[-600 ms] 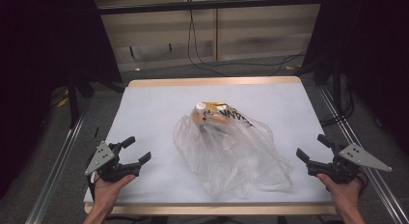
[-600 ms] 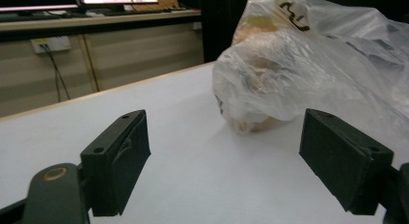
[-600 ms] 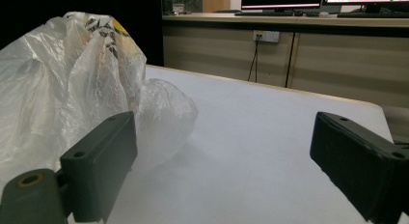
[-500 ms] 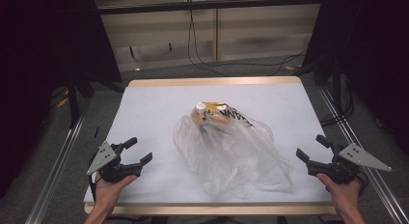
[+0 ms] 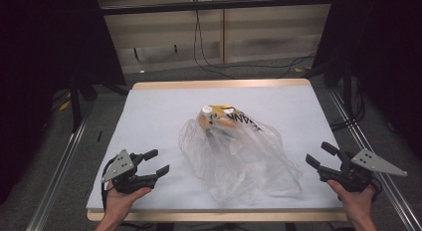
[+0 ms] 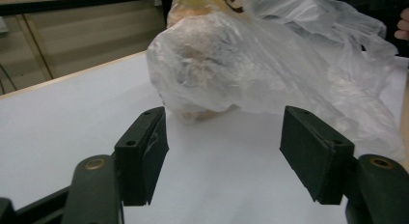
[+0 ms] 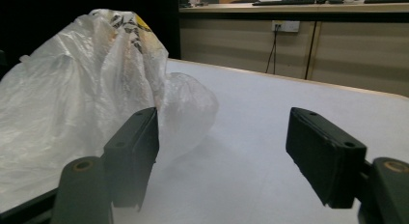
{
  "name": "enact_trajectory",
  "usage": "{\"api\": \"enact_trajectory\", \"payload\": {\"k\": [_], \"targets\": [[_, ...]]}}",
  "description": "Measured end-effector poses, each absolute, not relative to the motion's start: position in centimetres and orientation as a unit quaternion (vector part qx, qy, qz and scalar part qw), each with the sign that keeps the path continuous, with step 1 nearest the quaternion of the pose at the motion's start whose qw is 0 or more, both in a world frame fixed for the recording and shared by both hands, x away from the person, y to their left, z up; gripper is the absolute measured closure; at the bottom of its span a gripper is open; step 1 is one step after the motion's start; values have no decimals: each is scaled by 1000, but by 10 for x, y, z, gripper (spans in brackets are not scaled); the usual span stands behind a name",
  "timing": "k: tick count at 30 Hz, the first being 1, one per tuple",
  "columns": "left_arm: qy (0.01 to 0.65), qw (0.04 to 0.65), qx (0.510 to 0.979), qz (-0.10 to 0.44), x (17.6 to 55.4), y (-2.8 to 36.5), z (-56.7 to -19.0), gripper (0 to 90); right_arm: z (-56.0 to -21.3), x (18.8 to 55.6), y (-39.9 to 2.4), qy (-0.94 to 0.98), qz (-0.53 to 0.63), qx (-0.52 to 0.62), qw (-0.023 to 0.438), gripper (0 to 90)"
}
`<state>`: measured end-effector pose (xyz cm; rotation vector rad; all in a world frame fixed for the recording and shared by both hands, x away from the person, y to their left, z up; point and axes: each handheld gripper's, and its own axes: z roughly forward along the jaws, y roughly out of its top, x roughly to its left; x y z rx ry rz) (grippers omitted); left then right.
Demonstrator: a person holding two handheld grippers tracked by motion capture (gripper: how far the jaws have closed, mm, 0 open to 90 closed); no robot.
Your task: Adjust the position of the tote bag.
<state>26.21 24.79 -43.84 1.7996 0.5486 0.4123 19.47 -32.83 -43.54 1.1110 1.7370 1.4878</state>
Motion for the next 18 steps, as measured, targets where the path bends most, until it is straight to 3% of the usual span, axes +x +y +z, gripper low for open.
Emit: {"api": "enact_trajectory", "payload": {"k": [3, 13, 18], "targets": [[229, 571, 771, 165, 260, 245, -438, 348, -433, 192, -326, 657, 563, 414, 282, 312], [209, 557, 793, 129, 250, 238, -433, 497, -428, 181, -310, 696, 561, 382, 234, 404], [193, 544, 806, 130, 250, 228, -435, 551, -430, 170, -306, 714, 554, 370, 218, 397]]}}
